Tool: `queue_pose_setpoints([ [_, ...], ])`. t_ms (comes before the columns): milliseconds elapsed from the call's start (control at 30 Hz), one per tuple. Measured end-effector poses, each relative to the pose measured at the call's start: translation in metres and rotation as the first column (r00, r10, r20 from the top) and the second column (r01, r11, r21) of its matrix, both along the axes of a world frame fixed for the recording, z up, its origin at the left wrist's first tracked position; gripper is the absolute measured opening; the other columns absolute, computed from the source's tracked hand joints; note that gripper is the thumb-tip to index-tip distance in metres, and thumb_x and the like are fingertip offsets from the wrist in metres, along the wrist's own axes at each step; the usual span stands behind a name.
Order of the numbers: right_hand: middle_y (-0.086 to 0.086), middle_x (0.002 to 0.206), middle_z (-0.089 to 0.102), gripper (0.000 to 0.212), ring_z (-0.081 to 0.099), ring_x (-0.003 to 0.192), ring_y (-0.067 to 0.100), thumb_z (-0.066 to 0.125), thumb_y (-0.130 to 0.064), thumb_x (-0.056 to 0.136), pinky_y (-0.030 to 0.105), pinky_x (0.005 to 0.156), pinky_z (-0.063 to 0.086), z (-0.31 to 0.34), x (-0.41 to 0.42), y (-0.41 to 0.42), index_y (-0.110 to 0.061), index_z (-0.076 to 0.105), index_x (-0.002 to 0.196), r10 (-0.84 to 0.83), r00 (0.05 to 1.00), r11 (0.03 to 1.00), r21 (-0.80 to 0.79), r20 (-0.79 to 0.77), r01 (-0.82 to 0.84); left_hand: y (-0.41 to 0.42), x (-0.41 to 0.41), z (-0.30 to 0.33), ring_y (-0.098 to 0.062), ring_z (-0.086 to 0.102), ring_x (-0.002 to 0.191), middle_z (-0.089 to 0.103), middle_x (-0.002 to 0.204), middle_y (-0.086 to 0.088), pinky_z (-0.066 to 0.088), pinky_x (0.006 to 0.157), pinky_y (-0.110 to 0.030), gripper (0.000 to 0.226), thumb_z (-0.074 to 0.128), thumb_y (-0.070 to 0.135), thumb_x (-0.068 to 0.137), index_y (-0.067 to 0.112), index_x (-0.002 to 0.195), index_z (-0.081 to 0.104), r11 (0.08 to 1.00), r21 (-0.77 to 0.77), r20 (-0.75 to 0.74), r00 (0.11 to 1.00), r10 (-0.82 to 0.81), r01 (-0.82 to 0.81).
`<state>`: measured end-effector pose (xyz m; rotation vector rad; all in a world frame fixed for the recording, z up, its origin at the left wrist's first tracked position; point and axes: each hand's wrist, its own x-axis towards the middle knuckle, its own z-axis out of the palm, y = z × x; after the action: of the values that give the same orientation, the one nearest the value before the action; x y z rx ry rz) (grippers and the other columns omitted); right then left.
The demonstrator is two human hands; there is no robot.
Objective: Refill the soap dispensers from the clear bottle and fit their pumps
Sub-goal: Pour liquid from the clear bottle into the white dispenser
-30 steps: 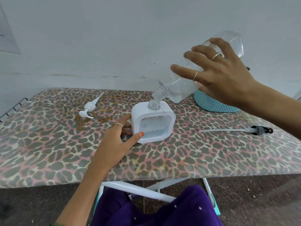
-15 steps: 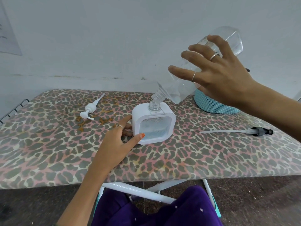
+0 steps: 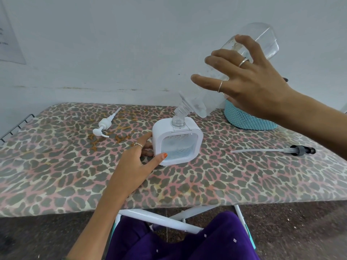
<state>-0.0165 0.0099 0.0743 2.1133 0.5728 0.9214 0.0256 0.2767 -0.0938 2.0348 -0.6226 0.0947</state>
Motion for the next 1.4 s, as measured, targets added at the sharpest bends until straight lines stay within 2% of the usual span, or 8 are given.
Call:
queue_pose_setpoints([
  [67, 0.019, 0.122, 0.054, 0.070, 0.050, 0.119, 0.035, 0.056, 0.012, 0.078, 0.058, 0.107, 0.025, 0.001, 0.001, 0.001, -0.024, 0.043, 0.136, 0.006, 1.000, 1.000, -0.012, 0.012, -0.006, 0.000, 0.000, 0.000, 0.009, 0.060, 0.093, 0.065, 0.106, 0.016, 0.045, 0.079, -0.005, 0.067, 0.065, 0.049, 0.079, 0.032, 0.139, 0.040, 1.000, 0.009, -0.010, 1.000, 0.004, -0.004],
  [400, 0.020, 0.122, 0.054, 0.074, 0.051, 0.118, 0.036, 0.062, 0.012, 0.074, 0.059, 0.107, 0.024, 0.005, 0.001, 0.006, -0.024, 0.042, 0.136, -0.010, 1.000, 0.999, -0.049, 0.003, 0.010, -0.001, 0.000, 0.001, 0.014, 0.057, 0.094, 0.064, 0.106, 0.015, 0.042, 0.075, 0.001, 0.068, 0.065, 0.047, 0.080, 0.031, 0.140, 0.039, 1.000, 0.012, -0.010, 1.000, 0.009, -0.009],
  [533, 0.019, 0.119, 0.056, 0.067, 0.053, 0.116, 0.034, 0.055, 0.011, 0.079, 0.059, 0.106, 0.028, 0.005, 0.002, 0.007, -0.024, 0.042, 0.136, -0.008, 0.999, 0.996, -0.086, 0.034, 0.011, -0.001, -0.001, 0.001, 0.011, 0.059, 0.094, 0.065, 0.108, 0.013, 0.043, 0.077, -0.002, 0.068, 0.066, 0.046, 0.081, 0.030, 0.141, 0.040, 1.000, 0.016, -0.012, 1.000, 0.010, -0.010],
  [667, 0.022, 0.122, 0.053, 0.062, 0.050, 0.119, 0.036, 0.050, 0.010, 0.085, 0.059, 0.109, 0.020, 0.010, 0.002, 0.009, -0.023, 0.041, 0.137, -0.033, 0.999, 0.995, -0.090, -0.020, 0.032, -0.001, -0.001, 0.002, 0.015, 0.057, 0.093, 0.062, 0.104, 0.019, 0.042, 0.073, 0.001, 0.067, 0.067, 0.040, 0.082, 0.028, 0.142, 0.039, 1.000, 0.000, -0.023, 1.000, 0.002, -0.002],
  [933, 0.022, 0.120, 0.054, 0.063, 0.053, 0.116, 0.037, 0.005, 0.001, 0.093, 0.060, 0.108, 0.022, 0.015, 0.000, 0.014, -0.022, 0.044, 0.136, -0.081, 0.995, 0.987, -0.144, -0.060, 0.072, -0.001, -0.002, 0.002, 0.013, 0.057, 0.093, 0.061, 0.103, 0.019, 0.042, 0.073, 0.001, 0.068, 0.066, 0.043, 0.082, 0.032, 0.142, 0.036, 1.000, 0.018, -0.019, 1.000, 0.013, -0.013],
  [1133, 0.021, 0.118, 0.055, 0.060, 0.054, 0.115, 0.036, 0.015, 0.006, 0.091, 0.061, 0.107, 0.025, 0.019, 0.001, 0.018, -0.022, 0.045, 0.134, -0.058, 0.997, 0.986, -0.162, -0.058, 0.048, 0.001, -0.001, -0.001, 0.005, 0.062, 0.095, 0.065, 0.110, 0.015, 0.051, 0.086, -0.022, 0.073, 0.059, 0.057, 0.076, 0.030, 0.141, 0.039, 1.000, -0.003, -0.021, 1.000, -0.011, 0.011],
  [1333, 0.021, 0.117, 0.056, 0.063, 0.055, 0.114, 0.036, 0.007, 0.006, 0.092, 0.061, 0.108, 0.022, 0.021, 0.000, 0.021, -0.021, 0.046, 0.132, -0.044, 0.996, 0.985, -0.170, -0.071, 0.031, 0.000, -0.001, -0.001, 0.006, 0.061, 0.096, 0.065, 0.112, 0.015, 0.047, 0.082, -0.012, 0.069, 0.062, 0.052, 0.080, 0.029, 0.141, 0.039, 1.000, 0.002, -0.024, 1.000, -0.007, 0.007],
  [1400, 0.021, 0.115, 0.057, 0.064, 0.055, 0.112, 0.036, 0.003, 0.006, 0.093, 0.061, 0.107, 0.022, 0.021, 0.000, 0.022, -0.020, 0.048, 0.131, -0.037, 0.997, 0.985, -0.173, -0.064, 0.025, 0.000, -0.001, -0.001, 0.005, 0.062, 0.097, 0.065, 0.112, 0.014, 0.049, 0.085, -0.015, 0.071, 0.060, 0.055, 0.078, 0.030, 0.141, 0.039, 1.000, 0.003, -0.021, 1.000, -0.011, 0.011],
])
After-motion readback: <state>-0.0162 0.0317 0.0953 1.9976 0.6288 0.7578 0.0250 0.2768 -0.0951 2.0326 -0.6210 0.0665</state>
